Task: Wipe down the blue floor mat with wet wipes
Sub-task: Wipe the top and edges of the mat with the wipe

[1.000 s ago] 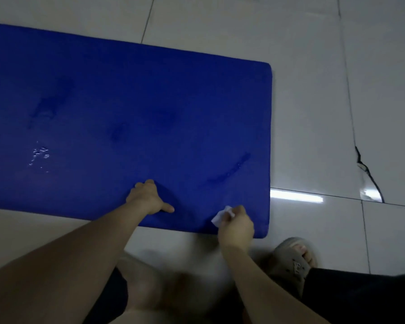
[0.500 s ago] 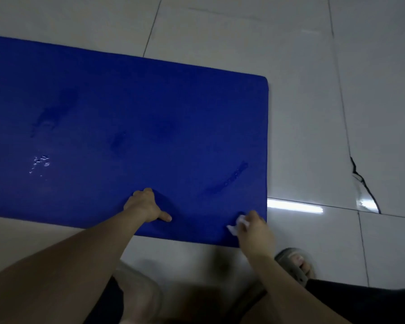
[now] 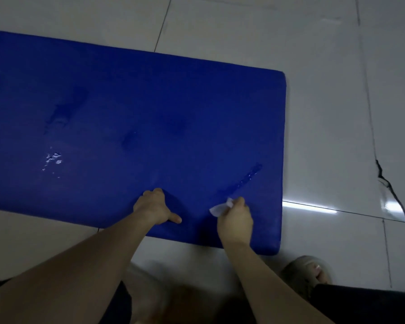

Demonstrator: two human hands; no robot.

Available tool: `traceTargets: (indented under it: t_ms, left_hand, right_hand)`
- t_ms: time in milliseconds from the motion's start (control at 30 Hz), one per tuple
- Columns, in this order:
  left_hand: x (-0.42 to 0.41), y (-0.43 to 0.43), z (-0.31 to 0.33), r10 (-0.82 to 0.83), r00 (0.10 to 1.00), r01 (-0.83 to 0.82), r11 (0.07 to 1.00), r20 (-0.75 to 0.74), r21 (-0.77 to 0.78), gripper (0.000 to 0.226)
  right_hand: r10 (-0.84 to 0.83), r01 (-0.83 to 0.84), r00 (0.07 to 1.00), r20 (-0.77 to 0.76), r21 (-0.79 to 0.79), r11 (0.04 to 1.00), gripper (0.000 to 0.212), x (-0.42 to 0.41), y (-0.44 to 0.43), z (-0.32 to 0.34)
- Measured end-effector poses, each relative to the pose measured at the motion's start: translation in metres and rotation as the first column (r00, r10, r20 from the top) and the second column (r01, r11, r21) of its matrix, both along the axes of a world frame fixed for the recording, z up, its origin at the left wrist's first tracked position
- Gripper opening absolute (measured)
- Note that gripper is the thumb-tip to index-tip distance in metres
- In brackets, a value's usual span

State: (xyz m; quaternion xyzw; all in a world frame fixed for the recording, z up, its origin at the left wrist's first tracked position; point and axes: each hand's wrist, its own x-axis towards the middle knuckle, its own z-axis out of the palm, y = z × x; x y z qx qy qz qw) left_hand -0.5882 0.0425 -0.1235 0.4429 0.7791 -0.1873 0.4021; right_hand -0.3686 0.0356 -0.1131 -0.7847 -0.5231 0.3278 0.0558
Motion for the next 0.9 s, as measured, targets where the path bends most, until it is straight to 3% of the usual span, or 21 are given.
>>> traceTargets:
  t_ms: [167, 300, 433, 567, 733, 800, 900]
  left_hand:
    - [0.001, 0.0, 0.001, -0.004, 1.0, 0.003, 1.0, -0.018, -0.021, 0.118]
    - [0.002, 0.0, 0.003, 0.01, 1.0, -0.011, 1.0, -0.015, -0.028, 0.119]
    - [0.003, 0.002, 0.006, 0.035, 0.999, -0.035, 0.999, 0.002, -0.039, 0.118]
    - [0.005, 0.003, 0.009, 0.046, 0.999, -0.046, 0.998, 0.004, -0.047, 0.118]
    - [0.007, 0.002, 0.008, 0.043, 0.999, -0.043, 0.998, -0.001, -0.043, 0.117]
    - [0.005, 0.001, 0.006, 0.046, 0.999, -0.046, 0.998, -0.006, -0.038, 0.116]
    - [0.004, 0.0, 0.002, 0.033, 0.999, -0.034, 0.999, -0.012, -0.032, 0.116]
  right_hand:
    - [0.452, -0.452, 0.892, -0.017, 0.002, 0.892, 0.022, -0.04, -0.002, -0.009]
    - [0.607, -0.608, 0.793, 0.046, 0.013, 0.794, 0.029, -0.009, 0.011, -0.008]
    - [0.464, -0.473, 0.874, 0.147, 0.033, 0.881, 0.023, 0.053, 0.013, -0.004]
    - [0.164, -0.172, 0.96, 0.225, 0.016, 0.985, 0.03, 0.114, 0.006, -0.003]
    - [-0.143, 0.138, 0.986, 0.09, 0.062, 0.989, 0.022, 0.105, 0.018, -0.008]
    - [-0.146, 0.143, 0.988, 0.049, 0.055, 0.988, 0.017, 0.074, 0.025, -0.009]
    - [-0.025, 0.025, 1.0, -0.004, 0.042, 0.999, 0.018, 0.019, 0.03, -0.008]
